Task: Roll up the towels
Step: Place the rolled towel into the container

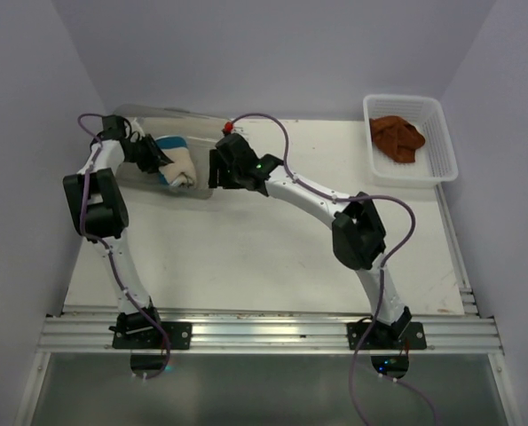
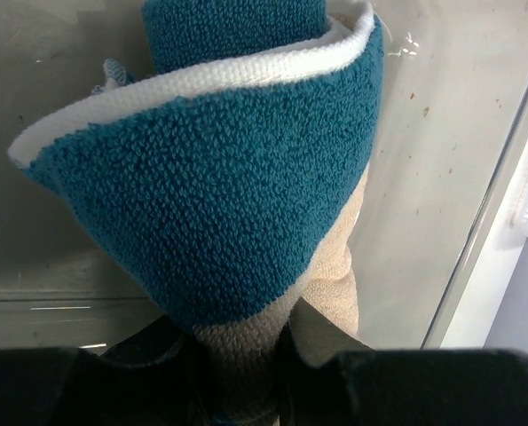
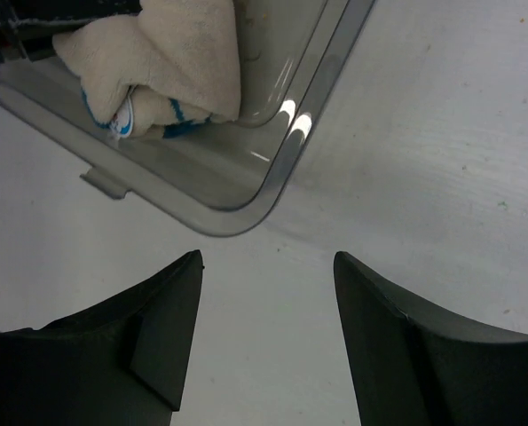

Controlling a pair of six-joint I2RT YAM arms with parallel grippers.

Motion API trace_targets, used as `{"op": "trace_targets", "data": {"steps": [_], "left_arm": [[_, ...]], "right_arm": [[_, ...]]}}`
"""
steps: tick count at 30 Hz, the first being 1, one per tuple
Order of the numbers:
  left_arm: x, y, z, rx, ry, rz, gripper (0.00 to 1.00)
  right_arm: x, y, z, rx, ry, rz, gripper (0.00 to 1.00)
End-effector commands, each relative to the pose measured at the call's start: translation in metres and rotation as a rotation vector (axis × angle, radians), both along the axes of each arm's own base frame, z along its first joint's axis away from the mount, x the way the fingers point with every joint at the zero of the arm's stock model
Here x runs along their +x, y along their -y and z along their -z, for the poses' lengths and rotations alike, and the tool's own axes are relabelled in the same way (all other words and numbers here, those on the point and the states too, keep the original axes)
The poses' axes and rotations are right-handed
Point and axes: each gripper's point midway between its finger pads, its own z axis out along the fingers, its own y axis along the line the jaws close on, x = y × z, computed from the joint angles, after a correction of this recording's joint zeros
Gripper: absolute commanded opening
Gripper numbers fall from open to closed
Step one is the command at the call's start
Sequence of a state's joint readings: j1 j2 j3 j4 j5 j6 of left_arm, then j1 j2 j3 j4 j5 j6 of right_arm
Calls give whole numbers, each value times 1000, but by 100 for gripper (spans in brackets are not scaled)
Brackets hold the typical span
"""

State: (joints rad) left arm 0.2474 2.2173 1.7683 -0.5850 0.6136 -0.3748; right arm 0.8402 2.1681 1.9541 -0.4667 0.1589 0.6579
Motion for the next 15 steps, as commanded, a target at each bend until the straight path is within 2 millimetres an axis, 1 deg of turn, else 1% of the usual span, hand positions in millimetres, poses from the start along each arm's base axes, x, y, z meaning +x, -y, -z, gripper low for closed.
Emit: {"op": "trace_targets", "data": {"steps": [1,3,4,6,7,8,9,11,12,13,14,15], "left_arm": [[1,1,-36,21,98,27,0],[-2,2,-35,9,90,27,0],[-4,3,-35,7,91,29,0],[-6,5,-37,5,96,28,0],[-9,5,-35,-1,92,29,0],[-9,6,-35,-4,93,33,0],[-12,8,-36,-5,92,35,0],[-14,9,-36,-6,91,40,0],[-16,9,-35,-9,90,41,0],[-16,10,-36,-12,90,43,0],[-18,10,-36,-13,88,45,0],[-19,12,-36,-17,89,47,0]], "right_arm": [[25,2,7,9,-20,108,64],[32,-2,16,27,-43,136,64],[39,-5,28,28,-57,144,64],[43,-12,36,38,-73,133,61],[47,-17,29,50,-66,126,57],[47,-20,40,43,-80,113,53],[49,-20,39,46,-77,105,49],[52,-21,35,60,-60,84,35],[55,-18,34,58,-51,69,30],[56,-14,38,51,-48,61,22],[57,-11,39,47,-49,51,18],[60,-5,34,48,-40,29,13]]}}
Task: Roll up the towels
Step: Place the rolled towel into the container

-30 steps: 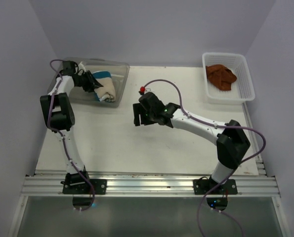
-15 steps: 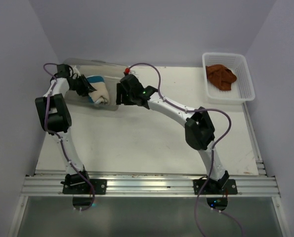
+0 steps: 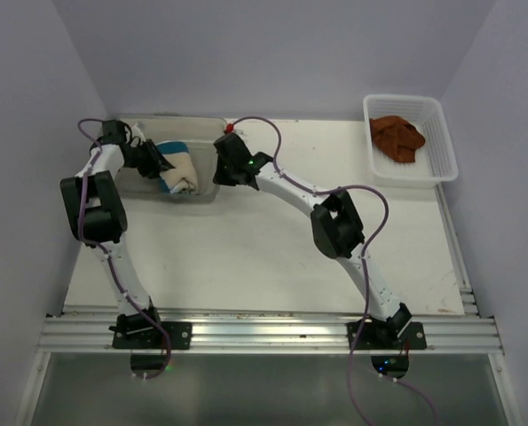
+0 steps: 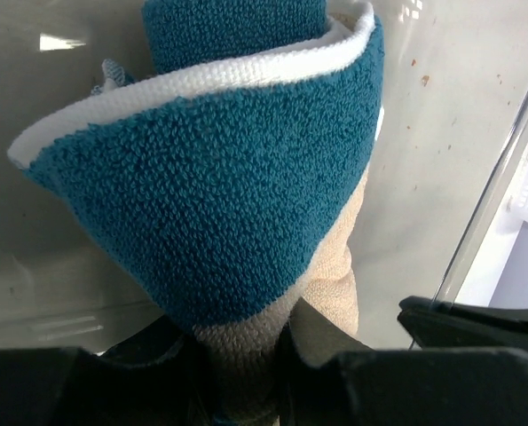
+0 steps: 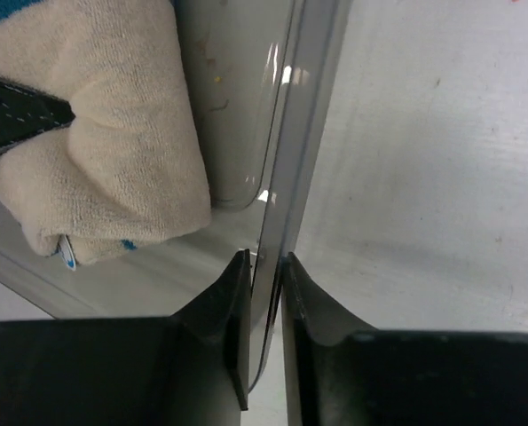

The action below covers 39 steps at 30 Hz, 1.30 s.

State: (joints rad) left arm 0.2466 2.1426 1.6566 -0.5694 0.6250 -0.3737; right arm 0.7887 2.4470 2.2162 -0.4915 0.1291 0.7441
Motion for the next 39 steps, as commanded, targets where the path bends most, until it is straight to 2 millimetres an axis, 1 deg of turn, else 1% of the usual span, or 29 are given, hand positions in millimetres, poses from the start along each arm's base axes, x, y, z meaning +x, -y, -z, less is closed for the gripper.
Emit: {"op": "trace_targets", "data": {"steps": [1,2,3,4,7,8,9,12,13,14,15,16,17,19,20,22,23,24,26,27,30,31,32,33,35,36,37,38,39], "left_arm": [[2,6,-36,-8,109,44,0],[2,8,-36,-11,113,48,0],[2,9,-37,-11,116,51,0],[1,11,-38,-14,115,57,0],[5,21,-39,-18,118,72,0],[6,28,-41,-22,121,84,0],[11,30,-41,-18,125,81,0],[19,40,-39,-45,113,76,0],[21,41,-37,-56,105,63,0],[27,44,-39,-74,115,38,0],[29,46,-35,-84,107,29,0],[32,51,-35,-103,117,35,0],[34,61,-36,-128,113,40,0],[37,69,-30,-153,100,45,0],[40,76,-32,-168,105,45,0],[45,80,-30,-181,107,47,0],[47,83,-29,-183,105,51,0],[50,85,-25,-183,103,55,0],[50,91,-20,-186,83,75,0],[53,91,-17,-186,77,79,0],[54,95,-10,-179,63,81,0],[54,96,-8,-178,56,80,0],[53,94,-7,-174,51,79,0],[54,93,-5,-163,48,76,6],[51,92,-2,-152,33,79,17],[51,91,-1,-138,30,74,30],[51,89,0,-130,23,69,36],[48,88,2,-124,10,70,41],[48,87,2,-119,9,69,50]], "right_arm": [[12,18,-20,10,40,-69,7],[13,21,-20,9,42,-82,3],[15,25,-21,5,46,-98,1],[21,32,-23,-8,60,-121,0],[21,30,-27,-7,61,-222,0],[21,31,-26,-16,57,-234,0],[21,31,-27,-25,62,-249,0],[19,31,-28,-17,43,-245,0],[19,30,-24,-10,40,-242,0],[18,30,-26,0,40,-237,0],[18,28,-26,14,32,-233,0],[16,26,-26,21,33,-235,0],[17,25,-26,29,28,-232,0],[17,24,-26,40,20,-220,0],[17,24,-25,44,17,-217,0],[15,23,-20,53,-3,-207,0],[15,22,-20,60,-4,-208,0],[14,21,-19,68,-11,-204,0],[12,19,-17,78,-18,-208,0],[11,18,-14,83,-28,-205,0],[9,16,-14,95,-35,-202,6],[8,17,-12,94,-38,-203,14],[8,17,-13,97,-36,-200,18],[8,17,-15,99,-34,-196,27],[7,21,-20,93,-28,-189,34],[7,24,-19,85,-27,-184,36],[7,25,-20,83,-24,-183,37],[7,26,-27,86,-13,-182,37],[7,27,-28,82,-11,-178,38]]}}
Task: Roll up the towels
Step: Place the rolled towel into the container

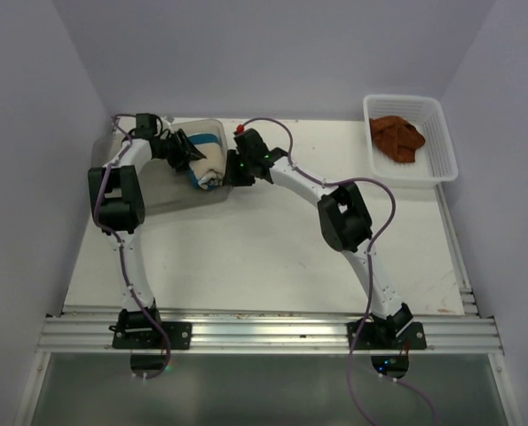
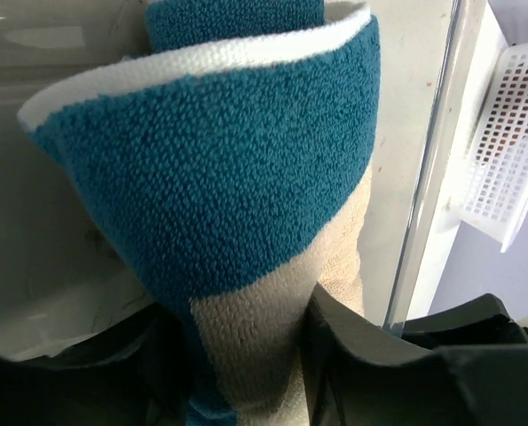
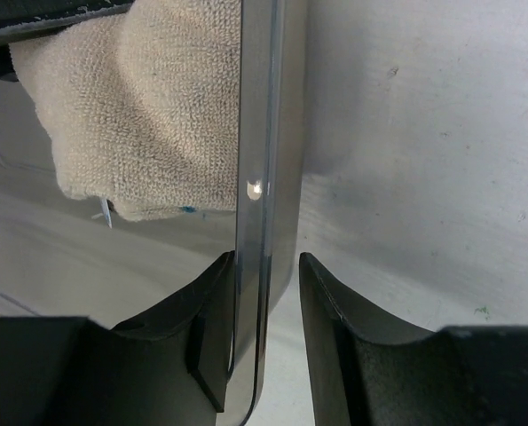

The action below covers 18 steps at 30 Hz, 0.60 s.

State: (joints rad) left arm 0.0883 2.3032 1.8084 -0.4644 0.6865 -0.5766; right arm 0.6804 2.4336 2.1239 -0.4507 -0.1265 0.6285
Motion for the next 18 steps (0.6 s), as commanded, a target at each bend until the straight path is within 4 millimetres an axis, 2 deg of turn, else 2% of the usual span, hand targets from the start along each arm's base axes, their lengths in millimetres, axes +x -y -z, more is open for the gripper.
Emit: {"op": "trace_targets", "data": {"steps": [1,5,9,13,16,17,18], "left_arm": [[1,0,-4,25,1,13,53],[-4,-2,2,46,-19,20,59],[-7,-5,5,67,-33,21,61],[-8,-10,1,82,-33,11,65],[-8,-17,-1,124,-35,3,76],[-6,-18,-3,131,-28,1,86],[-6,-19,-3,139,-30,-2,91]], "right_arm": [[-2,-2,-49,45,77,-17,38],[-3,1,-58,48,90,-8,39],[-4,3,-66,53,103,-5,39],[-4,5,-77,53,123,-7,42],[-4,7,-83,50,138,-10,44],[-5,8,-84,52,141,-9,44],[-5,8,-85,52,143,-10,45]]}}
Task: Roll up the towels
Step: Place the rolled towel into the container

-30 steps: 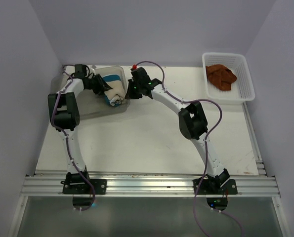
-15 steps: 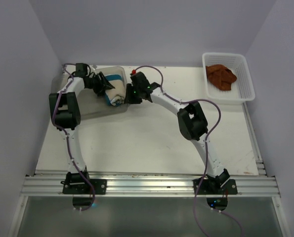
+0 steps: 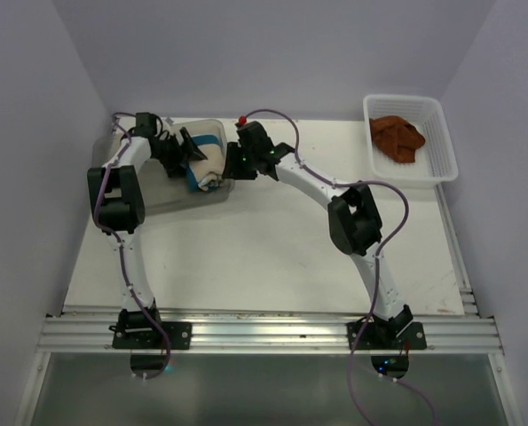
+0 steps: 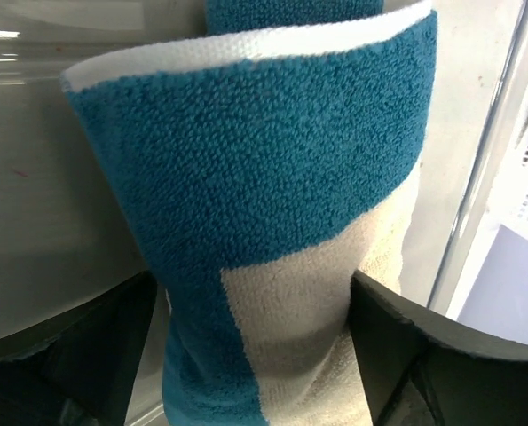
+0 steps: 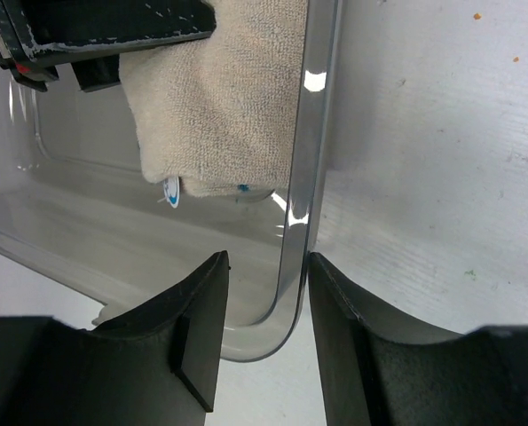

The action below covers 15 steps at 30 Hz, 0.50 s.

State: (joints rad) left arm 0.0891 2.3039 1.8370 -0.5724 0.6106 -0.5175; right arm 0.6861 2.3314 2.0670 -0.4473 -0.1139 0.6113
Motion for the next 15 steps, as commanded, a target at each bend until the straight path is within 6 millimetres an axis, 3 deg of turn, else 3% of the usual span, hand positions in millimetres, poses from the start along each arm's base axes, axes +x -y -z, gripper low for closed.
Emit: {"op": "trace_targets", "data": {"steps": [1,2,7,15], "left_arm": [[3,-9,-13,59,20,2,94],[3,-10,-15,69,26,3,99],[2,-20,-17,133,20,-13,100],[-1,-39,-55,199,92,-64,99]], "right_arm": [[2,4,-49,40,93,0,45],[2,5,-49,38,95,1,45],[0,7,-51,34,100,4,46],[-4,10,-50,34,100,7,47]]}}
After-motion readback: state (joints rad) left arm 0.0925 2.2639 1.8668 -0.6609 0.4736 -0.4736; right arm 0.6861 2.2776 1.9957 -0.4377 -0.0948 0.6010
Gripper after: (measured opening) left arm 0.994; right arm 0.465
